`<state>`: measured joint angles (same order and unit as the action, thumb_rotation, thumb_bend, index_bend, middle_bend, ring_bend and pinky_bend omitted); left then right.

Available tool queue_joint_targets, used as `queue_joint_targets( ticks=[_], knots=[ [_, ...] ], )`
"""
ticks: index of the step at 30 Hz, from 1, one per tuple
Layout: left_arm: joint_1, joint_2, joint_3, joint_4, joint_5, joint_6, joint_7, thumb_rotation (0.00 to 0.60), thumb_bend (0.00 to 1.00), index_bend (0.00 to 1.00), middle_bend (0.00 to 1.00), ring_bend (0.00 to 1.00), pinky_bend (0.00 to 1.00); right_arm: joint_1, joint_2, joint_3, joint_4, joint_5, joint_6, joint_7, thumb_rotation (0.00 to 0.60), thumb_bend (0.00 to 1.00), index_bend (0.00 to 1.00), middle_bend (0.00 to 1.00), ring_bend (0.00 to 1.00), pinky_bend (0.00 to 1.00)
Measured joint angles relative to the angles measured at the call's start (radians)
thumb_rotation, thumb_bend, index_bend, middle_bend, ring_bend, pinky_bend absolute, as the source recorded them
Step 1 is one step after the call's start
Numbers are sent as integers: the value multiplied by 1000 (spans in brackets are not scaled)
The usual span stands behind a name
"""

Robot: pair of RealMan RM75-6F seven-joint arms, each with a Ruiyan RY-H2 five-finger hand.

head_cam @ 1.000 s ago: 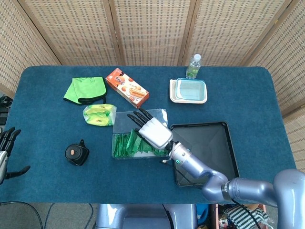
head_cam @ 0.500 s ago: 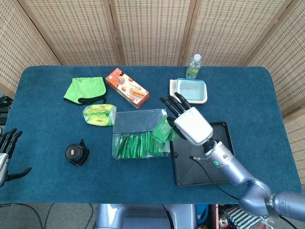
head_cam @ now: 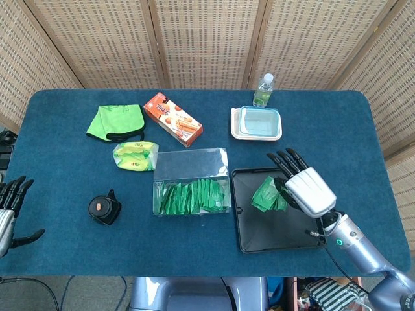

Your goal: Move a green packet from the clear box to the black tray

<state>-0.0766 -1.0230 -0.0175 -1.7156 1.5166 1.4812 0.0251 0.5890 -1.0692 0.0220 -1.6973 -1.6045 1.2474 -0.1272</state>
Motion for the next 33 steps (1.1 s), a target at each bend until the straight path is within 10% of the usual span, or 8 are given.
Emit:
queue_joint_targets(
  ticks=[8, 23, 33],
  knots=[
    [0, -2, -1, 0, -5, -2, 6, 600, 130, 0, 0, 0, 0, -34, -31, -21, 65, 25, -35, -53, 600, 134, 102, 0, 0, 9],
    [0, -4, 0, 3, 0, -1, 7, 600, 130, 0, 0, 0, 0, -188, 5, -4, -25, 15, 193, -37, 600, 0, 22, 0, 0, 0],
    [6, -13, 6, 7, 25, 21, 29, 600, 130, 0, 0, 0, 0, -367, -135, -29, 78, 31, 364, -35, 600, 0, 0, 0, 0, 0]
  ],
)
